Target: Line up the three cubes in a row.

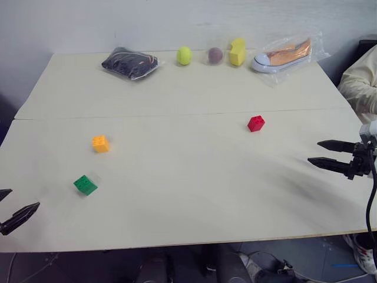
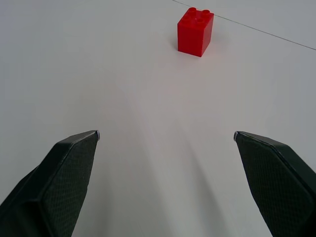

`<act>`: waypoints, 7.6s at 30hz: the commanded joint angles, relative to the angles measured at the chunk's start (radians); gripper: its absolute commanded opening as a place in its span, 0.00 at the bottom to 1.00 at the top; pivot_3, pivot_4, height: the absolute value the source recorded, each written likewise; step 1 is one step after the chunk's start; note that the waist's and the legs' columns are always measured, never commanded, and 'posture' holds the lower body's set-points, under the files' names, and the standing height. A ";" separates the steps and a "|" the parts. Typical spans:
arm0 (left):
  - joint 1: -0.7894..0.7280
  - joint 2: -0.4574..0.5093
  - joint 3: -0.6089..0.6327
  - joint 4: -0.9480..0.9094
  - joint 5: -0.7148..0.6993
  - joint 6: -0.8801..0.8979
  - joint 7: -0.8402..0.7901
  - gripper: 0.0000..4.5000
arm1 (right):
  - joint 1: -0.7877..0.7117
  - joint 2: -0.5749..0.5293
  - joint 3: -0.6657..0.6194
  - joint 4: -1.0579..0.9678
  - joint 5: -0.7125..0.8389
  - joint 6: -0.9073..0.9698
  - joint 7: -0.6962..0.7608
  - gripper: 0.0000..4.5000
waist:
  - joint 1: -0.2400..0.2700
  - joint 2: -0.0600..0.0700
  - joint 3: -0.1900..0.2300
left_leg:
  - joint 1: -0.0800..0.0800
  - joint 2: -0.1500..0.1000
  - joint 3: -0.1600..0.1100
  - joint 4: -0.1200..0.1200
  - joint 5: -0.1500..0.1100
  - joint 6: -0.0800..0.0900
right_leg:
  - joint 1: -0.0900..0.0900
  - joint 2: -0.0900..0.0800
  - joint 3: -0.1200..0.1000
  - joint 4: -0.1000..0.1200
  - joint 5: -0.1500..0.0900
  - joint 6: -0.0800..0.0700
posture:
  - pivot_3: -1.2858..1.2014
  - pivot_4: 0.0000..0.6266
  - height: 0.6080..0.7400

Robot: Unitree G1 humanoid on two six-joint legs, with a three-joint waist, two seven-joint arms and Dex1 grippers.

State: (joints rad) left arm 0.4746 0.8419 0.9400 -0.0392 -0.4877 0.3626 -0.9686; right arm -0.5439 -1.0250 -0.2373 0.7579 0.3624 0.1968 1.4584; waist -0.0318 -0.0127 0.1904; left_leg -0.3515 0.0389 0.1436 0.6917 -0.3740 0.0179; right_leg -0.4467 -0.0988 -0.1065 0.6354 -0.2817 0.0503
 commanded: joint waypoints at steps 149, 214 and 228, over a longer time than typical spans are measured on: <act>-0.373 0.132 -0.472 0.061 0.122 0.017 -0.037 1.00 | -0.049 0.187 0.187 -1.011 0.373 0.454 -0.029 0.99 | 0.001 0.000 0.000 | -0.002 0.002 -0.002 0.005 -0.001 0.000 | 0.000 0.002 -0.003 0.002 0.000 -0.001 | 0.52 0.24 1.00; -0.787 -0.031 -1.113 -0.395 0.201 0.302 -0.065 1.00 | 0.110 0.111 0.161 -1.123 0.351 0.362 -0.117 1.00 | 0.029 -0.001 0.000 | -0.001 -0.001 0.000 0.008 0.003 0.003 | 0.002 0.002 0.000 0.006 0.001 0.000 | 0.52 0.24 1.00; -0.136 -0.130 -0.107 -0.443 0.079 0.459 0.146 1.00 | -0.035 0.173 0.228 -0.963 0.330 0.328 -0.041 1.00 | 0.017 -0.001 0.000 | -0.001 0.001 -0.002 0.007 0.002 0.002 | 0.002 0.003 -0.001 0.003 0.000 0.000 | 0.52 0.24 1.00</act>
State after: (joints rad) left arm 0.3219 0.7324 0.7641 -0.4821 -0.4167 0.8192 -0.8702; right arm -0.5600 -0.8599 -0.0064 -0.2094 0.6904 0.5429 1.4061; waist -0.0147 -0.0140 0.1901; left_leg -0.3525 0.0399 0.1420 0.6990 -0.3722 0.0199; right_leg -0.4444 -0.0962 -0.1077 0.6383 -0.2813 0.0502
